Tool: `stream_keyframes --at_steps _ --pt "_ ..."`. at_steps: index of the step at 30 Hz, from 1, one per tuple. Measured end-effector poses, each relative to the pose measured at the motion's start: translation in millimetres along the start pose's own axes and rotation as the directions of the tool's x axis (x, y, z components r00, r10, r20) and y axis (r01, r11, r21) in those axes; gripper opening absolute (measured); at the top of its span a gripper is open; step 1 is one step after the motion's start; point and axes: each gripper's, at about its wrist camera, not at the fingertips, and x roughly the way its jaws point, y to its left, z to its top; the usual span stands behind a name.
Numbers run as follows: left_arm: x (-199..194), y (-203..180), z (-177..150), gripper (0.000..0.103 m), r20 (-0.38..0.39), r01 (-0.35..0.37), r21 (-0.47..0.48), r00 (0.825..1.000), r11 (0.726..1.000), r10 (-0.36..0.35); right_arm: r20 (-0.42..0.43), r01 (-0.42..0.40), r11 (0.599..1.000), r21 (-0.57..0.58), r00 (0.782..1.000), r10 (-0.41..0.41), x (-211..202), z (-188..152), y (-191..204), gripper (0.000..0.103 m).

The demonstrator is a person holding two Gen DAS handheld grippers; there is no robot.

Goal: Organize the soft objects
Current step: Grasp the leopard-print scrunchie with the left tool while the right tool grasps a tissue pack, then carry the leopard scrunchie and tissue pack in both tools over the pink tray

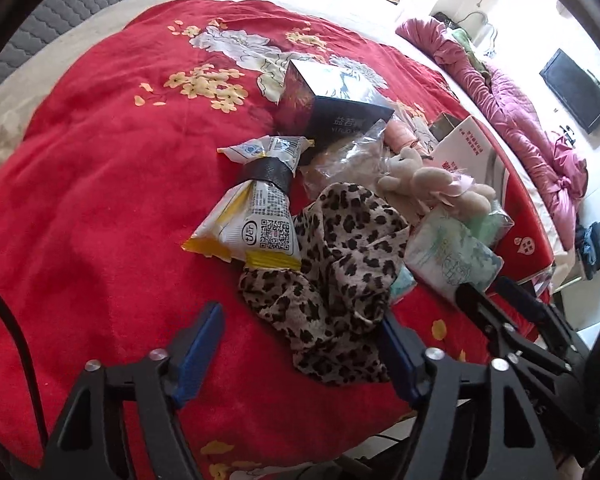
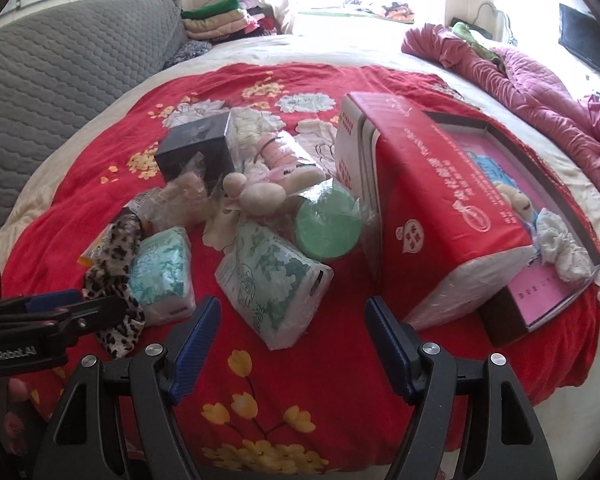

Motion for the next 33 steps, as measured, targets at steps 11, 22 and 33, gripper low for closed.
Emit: stream_keyframes --at_steps 11,22,33 --pt "7 -4 -1 0.020 -0.048 0.141 -0.019 0.989 0.990 -0.142 0.001 -0.057 0.998 0.005 0.998 0.057 7 3 6 0.035" --pt "-23 -9 -4 0.015 0.004 0.129 0.019 0.992 0.991 -0.129 0.023 -0.095 0.995 0.032 0.995 0.094 -17 0 0 0.029" --pt "-47 -12 -7 0.015 0.035 0.133 0.048 0.990 0.990 -0.135 0.010 -0.140 0.989 0.042 0.990 0.140 -35 -11 1 0.027"
